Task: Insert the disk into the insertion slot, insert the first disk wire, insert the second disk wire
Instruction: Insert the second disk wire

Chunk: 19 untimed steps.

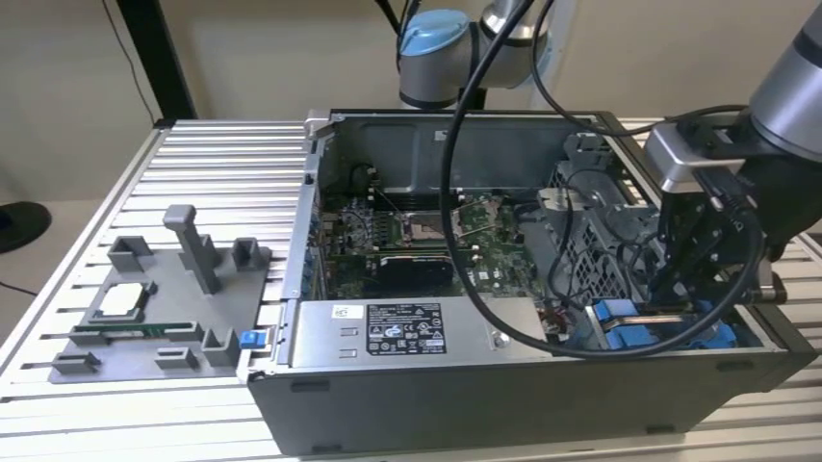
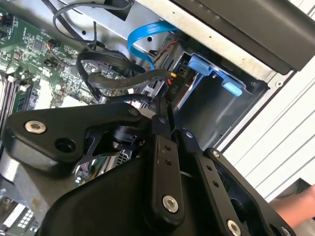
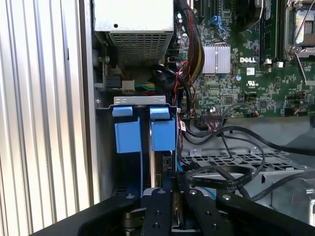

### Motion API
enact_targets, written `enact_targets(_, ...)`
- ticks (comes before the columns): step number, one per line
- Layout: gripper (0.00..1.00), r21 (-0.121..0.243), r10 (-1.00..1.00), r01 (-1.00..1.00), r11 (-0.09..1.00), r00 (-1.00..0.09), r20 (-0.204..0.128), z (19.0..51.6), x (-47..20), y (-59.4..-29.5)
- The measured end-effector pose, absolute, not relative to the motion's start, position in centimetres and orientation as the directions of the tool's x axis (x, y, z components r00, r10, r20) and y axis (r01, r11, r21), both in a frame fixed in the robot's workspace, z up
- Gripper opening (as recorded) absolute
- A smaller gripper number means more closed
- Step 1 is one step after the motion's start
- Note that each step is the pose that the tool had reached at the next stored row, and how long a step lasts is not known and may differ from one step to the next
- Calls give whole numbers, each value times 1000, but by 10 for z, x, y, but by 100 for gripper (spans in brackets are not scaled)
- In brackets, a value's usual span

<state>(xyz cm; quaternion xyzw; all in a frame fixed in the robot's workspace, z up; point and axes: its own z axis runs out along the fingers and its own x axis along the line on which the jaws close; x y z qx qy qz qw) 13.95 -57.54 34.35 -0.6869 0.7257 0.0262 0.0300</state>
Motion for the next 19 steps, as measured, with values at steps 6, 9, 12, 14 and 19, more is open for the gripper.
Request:
enact_targets(6, 0, -3, -995, -998, 55, -55, -80, 342, 140, -575)
enact_targets(9, 0, -3, -995, -998, 55, -55, -80, 342, 140, -575)
enact_targets(12, 0, -3, -995, -998, 55, -55, -80, 341, 140, -575)
enact_targets(14, 0, -3, -995, -998, 55, -55, -79, 339, 140, -575)
enact_targets(19, 0, -3, -995, -998, 55, -55, -80, 334, 140, -575)
